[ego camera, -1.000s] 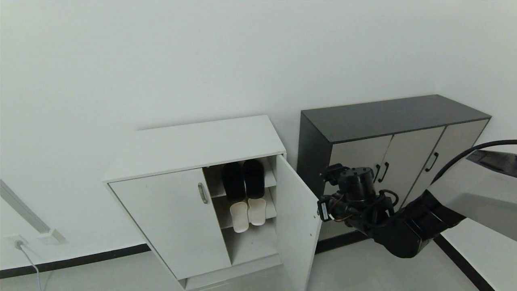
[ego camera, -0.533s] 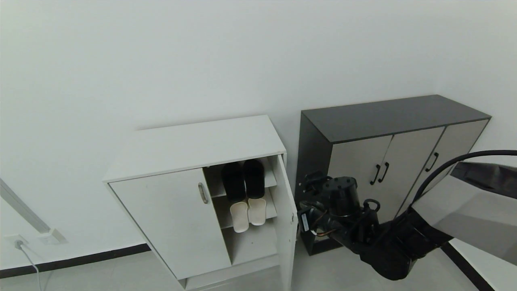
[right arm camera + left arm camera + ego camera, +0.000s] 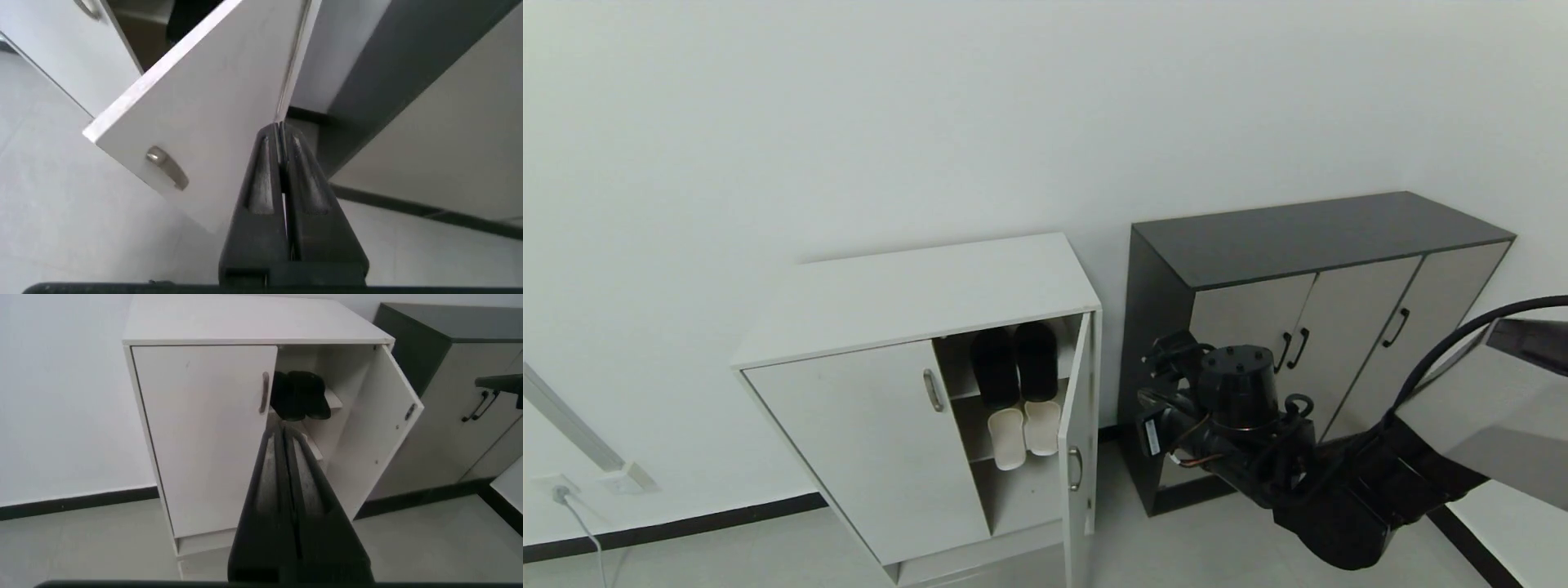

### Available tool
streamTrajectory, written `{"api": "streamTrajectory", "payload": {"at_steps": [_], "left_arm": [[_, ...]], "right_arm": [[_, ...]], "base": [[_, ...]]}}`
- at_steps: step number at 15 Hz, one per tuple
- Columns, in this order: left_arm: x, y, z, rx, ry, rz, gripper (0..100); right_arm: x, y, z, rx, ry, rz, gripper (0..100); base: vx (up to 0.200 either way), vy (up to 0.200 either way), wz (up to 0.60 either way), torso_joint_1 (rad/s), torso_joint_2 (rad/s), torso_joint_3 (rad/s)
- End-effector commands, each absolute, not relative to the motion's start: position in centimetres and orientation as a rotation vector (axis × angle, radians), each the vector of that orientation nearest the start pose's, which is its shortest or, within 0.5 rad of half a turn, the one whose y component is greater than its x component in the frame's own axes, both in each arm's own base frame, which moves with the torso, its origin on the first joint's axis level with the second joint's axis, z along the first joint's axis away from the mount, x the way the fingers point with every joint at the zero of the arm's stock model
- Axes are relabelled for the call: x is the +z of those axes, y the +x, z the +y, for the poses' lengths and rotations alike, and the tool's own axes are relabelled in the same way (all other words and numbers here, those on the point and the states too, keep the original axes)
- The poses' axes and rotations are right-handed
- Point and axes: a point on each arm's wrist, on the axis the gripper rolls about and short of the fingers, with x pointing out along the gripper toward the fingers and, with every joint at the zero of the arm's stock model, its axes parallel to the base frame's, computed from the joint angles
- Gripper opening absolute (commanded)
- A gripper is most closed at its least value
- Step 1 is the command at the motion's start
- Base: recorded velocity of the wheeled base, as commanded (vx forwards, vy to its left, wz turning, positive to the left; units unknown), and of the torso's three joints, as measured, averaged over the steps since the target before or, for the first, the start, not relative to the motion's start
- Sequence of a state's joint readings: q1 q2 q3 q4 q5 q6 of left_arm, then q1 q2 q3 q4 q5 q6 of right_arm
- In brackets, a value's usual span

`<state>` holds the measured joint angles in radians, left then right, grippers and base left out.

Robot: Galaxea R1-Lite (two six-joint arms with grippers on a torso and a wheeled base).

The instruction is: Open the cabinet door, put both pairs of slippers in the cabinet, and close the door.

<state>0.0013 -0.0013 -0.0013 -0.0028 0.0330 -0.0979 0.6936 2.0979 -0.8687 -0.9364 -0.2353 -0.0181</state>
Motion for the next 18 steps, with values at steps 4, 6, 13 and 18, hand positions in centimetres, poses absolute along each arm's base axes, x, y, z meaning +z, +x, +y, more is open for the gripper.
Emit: {"api": "streamTrajectory", "payload": {"at_steps": [4, 6, 13, 18], "left_arm": [[7.6, -2.3, 0.1, 0.035, -0.098, -0.006, 0], [7.6, -2.3, 0.1, 0.035, -0.098, -0.006, 0], [7.6, -2.3, 0.1, 0.035, -0.098, -0.006, 0], [7.6, -2.3, 0.1, 0.034, -0.095, -0.006, 0]], "right_arm": [[9.1, 29.3, 23.7, 0.461, -0.150, 0.260, 0], [9.0, 29.5, 23.6, 0.458, -0.148, 0.259, 0], [8.7, 29.0, 20.5, 0.410, -0.234, 0.287, 0], [6.1, 27.1, 19.3, 0.500, -0.259, 0.391, 0]], "base": [[0.000, 0.000, 0.60, 0.008, 0.00, 0.001], [0.000, 0.000, 0.00, 0.000, 0.00, 0.000], [0.000, 0.000, 0.00, 0.000, 0.00, 0.000], [0.160, 0.000, 0.00, -0.002, 0.00, 0.002]]}}
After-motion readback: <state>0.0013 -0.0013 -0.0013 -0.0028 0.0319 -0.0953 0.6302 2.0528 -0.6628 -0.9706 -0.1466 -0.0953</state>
